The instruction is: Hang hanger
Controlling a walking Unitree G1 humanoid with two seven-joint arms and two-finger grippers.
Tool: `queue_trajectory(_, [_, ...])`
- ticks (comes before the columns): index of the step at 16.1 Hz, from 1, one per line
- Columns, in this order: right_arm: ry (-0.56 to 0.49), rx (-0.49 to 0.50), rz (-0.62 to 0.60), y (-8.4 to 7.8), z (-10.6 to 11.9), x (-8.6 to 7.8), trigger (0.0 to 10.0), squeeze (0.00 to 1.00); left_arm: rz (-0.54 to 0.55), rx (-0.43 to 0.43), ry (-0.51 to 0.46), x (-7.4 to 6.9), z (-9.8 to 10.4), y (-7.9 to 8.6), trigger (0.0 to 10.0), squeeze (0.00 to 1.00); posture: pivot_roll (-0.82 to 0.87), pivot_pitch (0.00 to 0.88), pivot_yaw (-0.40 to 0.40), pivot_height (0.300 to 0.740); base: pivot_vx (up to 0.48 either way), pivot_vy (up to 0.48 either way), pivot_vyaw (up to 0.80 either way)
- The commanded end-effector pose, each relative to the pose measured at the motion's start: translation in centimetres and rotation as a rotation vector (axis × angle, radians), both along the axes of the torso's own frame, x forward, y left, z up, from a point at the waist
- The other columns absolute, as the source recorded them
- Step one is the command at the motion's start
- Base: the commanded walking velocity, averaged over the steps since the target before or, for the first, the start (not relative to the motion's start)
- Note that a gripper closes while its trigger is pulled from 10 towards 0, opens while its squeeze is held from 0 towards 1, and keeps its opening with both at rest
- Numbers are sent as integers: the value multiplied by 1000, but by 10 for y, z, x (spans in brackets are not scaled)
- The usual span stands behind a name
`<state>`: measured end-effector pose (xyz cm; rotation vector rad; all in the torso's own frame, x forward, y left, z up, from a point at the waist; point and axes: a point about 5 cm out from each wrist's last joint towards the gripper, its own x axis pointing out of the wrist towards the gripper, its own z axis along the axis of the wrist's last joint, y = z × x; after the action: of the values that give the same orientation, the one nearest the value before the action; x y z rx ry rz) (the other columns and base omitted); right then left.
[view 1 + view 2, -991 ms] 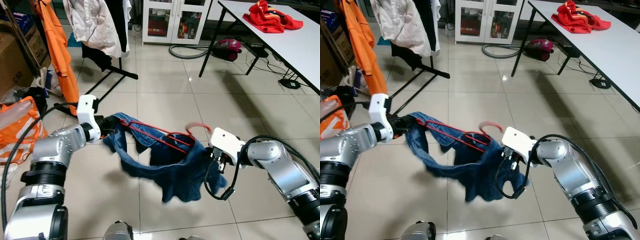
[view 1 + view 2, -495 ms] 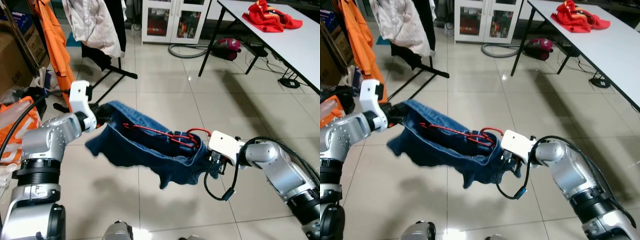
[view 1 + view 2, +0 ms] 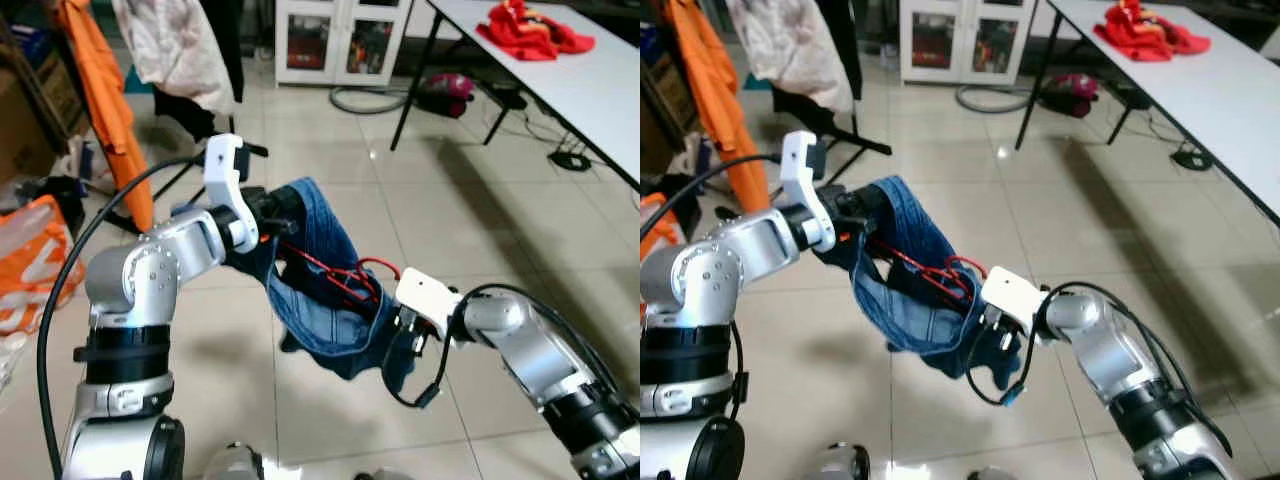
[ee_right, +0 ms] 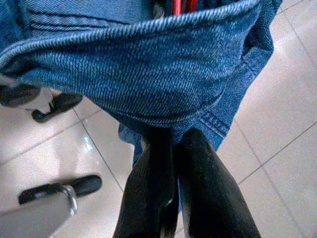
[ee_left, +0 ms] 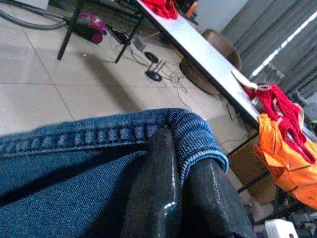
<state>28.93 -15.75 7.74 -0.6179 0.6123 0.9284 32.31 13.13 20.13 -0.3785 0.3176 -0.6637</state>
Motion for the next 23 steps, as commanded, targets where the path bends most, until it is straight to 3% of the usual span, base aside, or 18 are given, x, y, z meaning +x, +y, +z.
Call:
queue_trajectory(1, [-20, -2, -103, -13, 4, 11, 0, 0, 7, 60, -4, -4, -6, 3, 0, 0, 34, 73, -82, 740, 0, 0, 0])
queue_trajectory(3, [-58, -14, -209, -23, 8, 21, 0, 0, 79, 185, 18, 0, -22, 26, 0, 0, 36, 76, -85, 740, 0, 0, 0])
queue_trajectory(6, [-81, -16, -279, -29, 10, 27, 0, 0, 127, 242, 51, 1, -33, 38, 0, 0, 33, 73, -87, 740, 0, 0, 0])
queue_trajectory(11, [-72, 68, -279, -7, 6, 29, 0, 0, -46, 140, -23, -11, -20, -18, 0, 0, 36, 61, -88, 740, 0, 0, 0])
queue_trajectory(13, [-67, 88, -267, -1, 5, 28, 0, 0, -57, 131, -36, -11, -20, -28, 0, 0, 36, 58, -88, 740, 0, 0, 0])
queue_trajectory(16, [-76, 133, -260, 7, 8, 28, 0, 0, -12, 166, -11, -8, -35, -29, 0, 0, 32, 52, -84, 740, 0, 0, 0])
queue_trajectory(18, [-84, 228, -293, 10, 18, 32, 0, 0, -4, 227, 17, -9, -51, -25, 0, 0, 31, 50, -83, 740, 0, 0, 0])
queue_trajectory(21, [-161, 286, -385, 2, 35, 45, 0, 0, 25, 390, 70, -13, -79, -8, 0, 0, 31, 46, -84, 740, 0, 0, 0])
queue_trajectory(22, [-167, 288, -390, 1, 36, 45, 0, 0, 29, 408, 69, -12, -82, -6, 0, 0, 31, 46, -84, 740, 0, 0, 0])
queue_trajectory(23, [-158, 304, -370, 5, 38, 44, 0, 0, 25, 359, 63, -11, -77, -12, 0, 0, 36, 46, -88, 740, 0, 0, 0])
